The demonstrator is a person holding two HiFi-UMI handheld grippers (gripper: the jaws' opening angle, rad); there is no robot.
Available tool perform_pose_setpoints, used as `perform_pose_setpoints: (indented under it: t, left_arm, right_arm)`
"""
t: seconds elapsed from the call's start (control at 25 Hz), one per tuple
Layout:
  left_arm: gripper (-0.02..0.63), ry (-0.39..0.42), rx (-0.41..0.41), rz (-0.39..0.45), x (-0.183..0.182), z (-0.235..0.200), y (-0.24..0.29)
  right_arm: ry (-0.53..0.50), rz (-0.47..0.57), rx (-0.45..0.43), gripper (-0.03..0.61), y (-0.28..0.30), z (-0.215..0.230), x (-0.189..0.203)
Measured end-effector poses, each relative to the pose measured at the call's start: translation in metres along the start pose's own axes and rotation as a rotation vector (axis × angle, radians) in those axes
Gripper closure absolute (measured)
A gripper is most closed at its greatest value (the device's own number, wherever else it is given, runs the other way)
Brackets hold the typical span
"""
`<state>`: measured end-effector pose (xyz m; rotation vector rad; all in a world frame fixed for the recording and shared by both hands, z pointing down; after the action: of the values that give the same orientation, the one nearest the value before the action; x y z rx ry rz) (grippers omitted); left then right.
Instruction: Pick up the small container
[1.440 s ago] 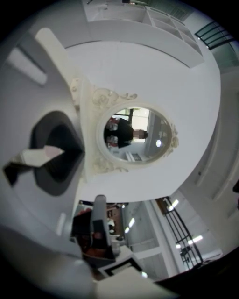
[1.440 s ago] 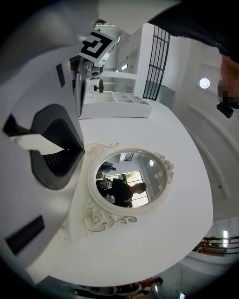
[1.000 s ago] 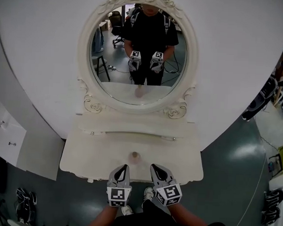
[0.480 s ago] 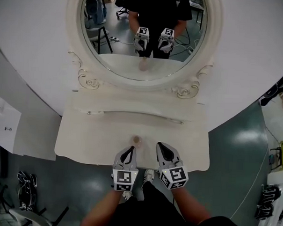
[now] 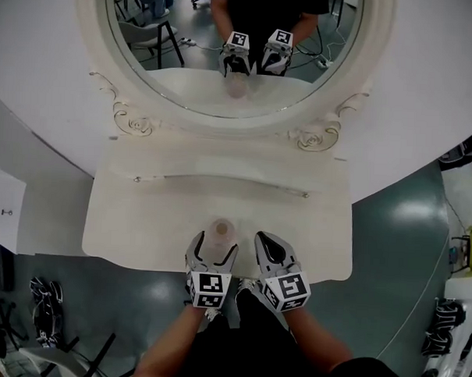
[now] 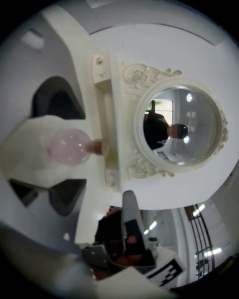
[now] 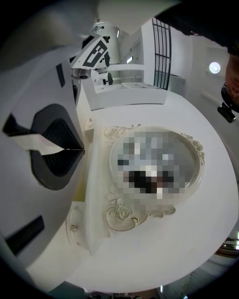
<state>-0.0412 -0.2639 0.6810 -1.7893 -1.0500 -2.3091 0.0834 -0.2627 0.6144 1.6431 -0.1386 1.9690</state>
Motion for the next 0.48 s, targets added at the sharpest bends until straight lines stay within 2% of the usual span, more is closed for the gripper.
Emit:
perform_pose_setpoints:
  t: [0.28, 0.48]
  left_arm:
    - [0.207, 0.012, 0.015, -0.098, 0.013, 0.001, 0.035]
    - [0.207, -0.02, 0.015, -0.143, 0.018, -0.004, 0.051]
  right_arm:
    - [0.007, -0.019, -0.003, 0.572, 0.013, 0.013, 0.003]
    - [0.019, -0.034, -0.003, 0.572, 0.019, 0.023, 0.006]
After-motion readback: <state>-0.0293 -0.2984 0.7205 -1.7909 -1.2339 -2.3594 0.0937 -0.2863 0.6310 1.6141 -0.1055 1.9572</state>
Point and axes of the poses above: the fingertips, and each gripper's own axes: y forward along the fingers, z to its right, x out of its underside, the point moved 4 cm from there along -y, backward along the fingers, and after that the axes turned 7 degrees about y, right-handed, at the moved point
